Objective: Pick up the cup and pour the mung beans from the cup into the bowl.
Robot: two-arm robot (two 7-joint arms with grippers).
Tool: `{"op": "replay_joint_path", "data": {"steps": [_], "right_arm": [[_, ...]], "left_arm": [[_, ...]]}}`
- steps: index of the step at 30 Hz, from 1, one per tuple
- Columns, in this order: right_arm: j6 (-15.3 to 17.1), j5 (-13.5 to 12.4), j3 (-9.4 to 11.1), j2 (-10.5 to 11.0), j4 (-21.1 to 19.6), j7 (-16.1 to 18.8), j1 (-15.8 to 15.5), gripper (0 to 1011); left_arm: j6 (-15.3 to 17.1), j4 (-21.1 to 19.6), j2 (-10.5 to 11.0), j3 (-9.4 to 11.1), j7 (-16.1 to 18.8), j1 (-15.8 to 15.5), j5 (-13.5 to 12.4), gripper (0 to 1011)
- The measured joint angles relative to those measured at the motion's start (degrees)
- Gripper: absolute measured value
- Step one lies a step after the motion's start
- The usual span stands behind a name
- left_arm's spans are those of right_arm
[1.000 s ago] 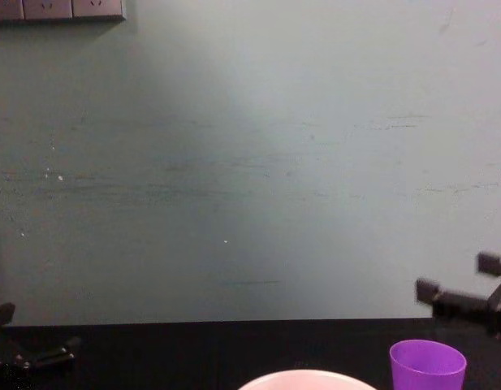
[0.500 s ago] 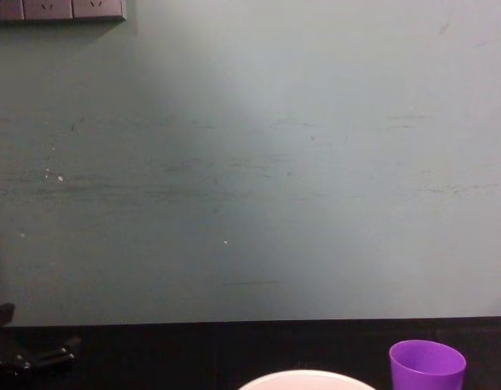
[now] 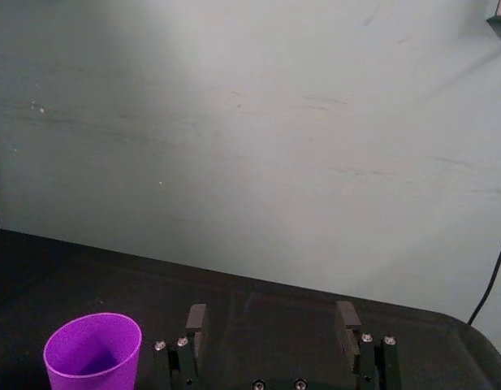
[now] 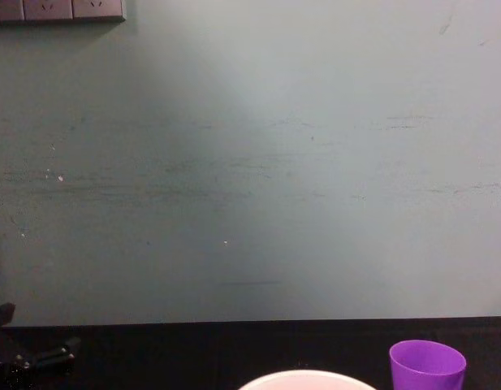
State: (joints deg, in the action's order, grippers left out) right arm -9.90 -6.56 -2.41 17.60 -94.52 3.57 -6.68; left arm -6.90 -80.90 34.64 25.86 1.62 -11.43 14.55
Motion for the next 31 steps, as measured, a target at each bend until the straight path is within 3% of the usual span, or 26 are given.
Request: {"op": "replay_joint_path", "data": {"steps": [31], "right_arm": [[0.1,0.1,-0.2,0.1,-0.3,-0.2,-0.1,1002]], "left_arm": [[0.0,0.0,0.0,0.0,0.0,0.0,0.0,1003]]}}
